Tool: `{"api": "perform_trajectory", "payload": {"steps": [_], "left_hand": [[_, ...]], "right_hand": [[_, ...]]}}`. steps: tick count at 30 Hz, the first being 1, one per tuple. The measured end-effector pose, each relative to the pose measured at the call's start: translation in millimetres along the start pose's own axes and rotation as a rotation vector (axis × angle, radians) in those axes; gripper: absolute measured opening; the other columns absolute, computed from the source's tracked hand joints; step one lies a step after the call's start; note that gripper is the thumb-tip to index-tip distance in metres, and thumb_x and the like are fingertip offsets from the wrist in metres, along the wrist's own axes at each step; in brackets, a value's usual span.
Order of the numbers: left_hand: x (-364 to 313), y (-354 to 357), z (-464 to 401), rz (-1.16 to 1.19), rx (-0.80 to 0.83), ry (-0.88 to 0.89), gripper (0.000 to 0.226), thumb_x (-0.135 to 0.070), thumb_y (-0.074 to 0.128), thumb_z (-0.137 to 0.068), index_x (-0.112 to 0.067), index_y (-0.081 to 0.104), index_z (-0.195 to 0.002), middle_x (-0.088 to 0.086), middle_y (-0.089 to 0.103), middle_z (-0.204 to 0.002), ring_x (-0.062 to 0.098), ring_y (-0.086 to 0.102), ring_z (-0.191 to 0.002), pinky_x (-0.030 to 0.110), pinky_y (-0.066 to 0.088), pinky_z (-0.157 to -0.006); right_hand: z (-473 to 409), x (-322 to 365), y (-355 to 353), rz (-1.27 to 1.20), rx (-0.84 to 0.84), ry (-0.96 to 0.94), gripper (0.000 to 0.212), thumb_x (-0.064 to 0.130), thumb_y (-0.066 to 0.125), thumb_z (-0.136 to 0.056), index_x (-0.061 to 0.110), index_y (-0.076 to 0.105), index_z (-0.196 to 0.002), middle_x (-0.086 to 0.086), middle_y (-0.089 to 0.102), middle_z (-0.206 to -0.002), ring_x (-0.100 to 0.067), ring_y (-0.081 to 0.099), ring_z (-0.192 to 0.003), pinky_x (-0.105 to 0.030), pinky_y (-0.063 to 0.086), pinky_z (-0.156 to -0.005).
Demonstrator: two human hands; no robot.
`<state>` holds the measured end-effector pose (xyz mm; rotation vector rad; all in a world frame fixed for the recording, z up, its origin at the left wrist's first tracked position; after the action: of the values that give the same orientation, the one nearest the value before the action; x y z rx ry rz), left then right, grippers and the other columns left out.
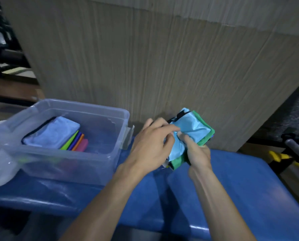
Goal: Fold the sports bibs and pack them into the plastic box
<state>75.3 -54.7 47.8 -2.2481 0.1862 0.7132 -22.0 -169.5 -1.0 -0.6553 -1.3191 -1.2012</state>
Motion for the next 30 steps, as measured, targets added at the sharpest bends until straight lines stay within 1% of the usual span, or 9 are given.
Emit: {"api": "perform_trajectory", "payload": {"steps": [5,10,13,15,17,19,23,25,30], "left_hand": [[-15,-114,21,0.081,-0.339,0.141,0.030,-0.008,0.054,-0.096,-0.021,0.075,-0.114,-0.007,0.063,-0.106,0.013,0.057,-0.099,0.028,0.045,-0.090],[46,-209,47,0.027,-0.545,-0.035,0.026,-0.005,0.053,-0.099,-0.023,0.071,-0.105,-0.003,0.067,-0.103,0.006,0.062,-0.095,0.010,0.041,-0.081],[95,-228,64,-0.068,-0.442,-0.233,0.029,-0.004,0.053,-0.100,-0.028,0.069,-0.101,-0.007,0.065,-0.099,0.001,0.056,-0.086,-0.001,0.036,-0.073],[120,-235,75,-0.084,-0.407,-0.316,0.030,-0.004,0.052,-0.100,-0.028,0.071,-0.103,-0.010,0.066,-0.099,-0.003,0.055,-0.084,0.002,0.041,-0.077],[131,-241,83,0.000,-0.411,-0.305,0.037,-0.003,0.048,-0.101,-0.033,0.070,-0.103,-0.020,0.069,-0.100,-0.005,0.062,-0.091,0.013,0.049,-0.086],[138,-240,86,0.064,-0.398,-0.295,0.037,-0.007,0.044,-0.100,-0.035,0.068,-0.101,-0.029,0.067,-0.098,-0.008,0.062,-0.096,0.007,0.046,-0.085],[166,-218,83,0.010,-0.184,-0.422,0.030,-0.018,0.046,-0.104,-0.028,0.071,-0.117,-0.016,0.069,-0.106,0.001,0.062,-0.097,0.010,0.042,-0.081],[176,-210,81,-0.011,-0.094,-0.452,0.029,-0.021,0.047,-0.105,-0.030,0.070,-0.121,-0.014,0.068,-0.111,0.000,0.062,-0.097,0.008,0.041,-0.079],[178,-203,76,-0.126,0.034,-0.424,0.030,-0.028,0.048,-0.099,-0.034,0.075,-0.110,-0.012,0.066,-0.115,0.008,0.061,-0.107,0.035,0.049,-0.096]], "right_hand": [[41,62,63,0.103,0.294,-0.128,0.030,0.017,0.086,-0.076,0.011,0.076,-0.104,-0.004,0.079,-0.099,-0.019,0.076,-0.087,-0.035,0.062,-0.074],[69,61,166,0.168,0.691,0.023,0.048,0.021,0.088,-0.074,0.009,0.073,-0.118,-0.009,0.077,-0.111,-0.027,0.073,-0.106,-0.044,0.057,-0.097],[74,23,217,0.356,0.788,0.139,0.047,0.025,0.083,-0.080,0.009,0.071,-0.123,-0.011,0.076,-0.114,-0.029,0.071,-0.110,-0.046,0.056,-0.100],[72,-5,240,0.454,0.812,0.196,0.044,0.024,0.079,-0.084,0.008,0.070,-0.124,-0.012,0.075,-0.115,-0.028,0.071,-0.108,-0.045,0.056,-0.099],[67,-28,255,0.518,0.824,0.238,0.034,0.023,0.076,-0.088,0.007,0.071,-0.118,-0.010,0.076,-0.110,-0.025,0.073,-0.093,-0.038,0.061,-0.088],[60,-47,262,0.567,0.824,0.289,0.017,0.023,0.072,-0.092,0.011,0.071,-0.104,-0.007,0.075,-0.094,-0.019,0.070,-0.076,-0.032,0.060,-0.071],[43,-84,260,0.788,0.760,0.415,0.034,0.035,0.074,-0.084,0.015,0.071,-0.111,-0.005,0.073,-0.094,-0.021,0.068,-0.077,-0.033,0.057,-0.071],[40,-95,257,0.843,0.734,0.468,0.027,0.037,0.072,-0.084,0.018,0.069,-0.103,-0.003,0.071,-0.090,-0.020,0.066,-0.070,-0.029,0.055,-0.065],[38,-106,256,0.941,0.696,0.470,0.023,0.038,0.065,-0.090,0.016,0.068,-0.094,-0.005,0.071,-0.085,-0.023,0.065,-0.069,-0.029,0.053,-0.066]]}}
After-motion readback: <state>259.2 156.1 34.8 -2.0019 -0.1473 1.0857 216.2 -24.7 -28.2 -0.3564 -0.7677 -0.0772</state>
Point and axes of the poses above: each hand's wrist, its own z-axis away from the middle knuckle, its own y-axis out of the palm, x = y × z, the point moved 5 cm from there along -z, towards the middle knuckle
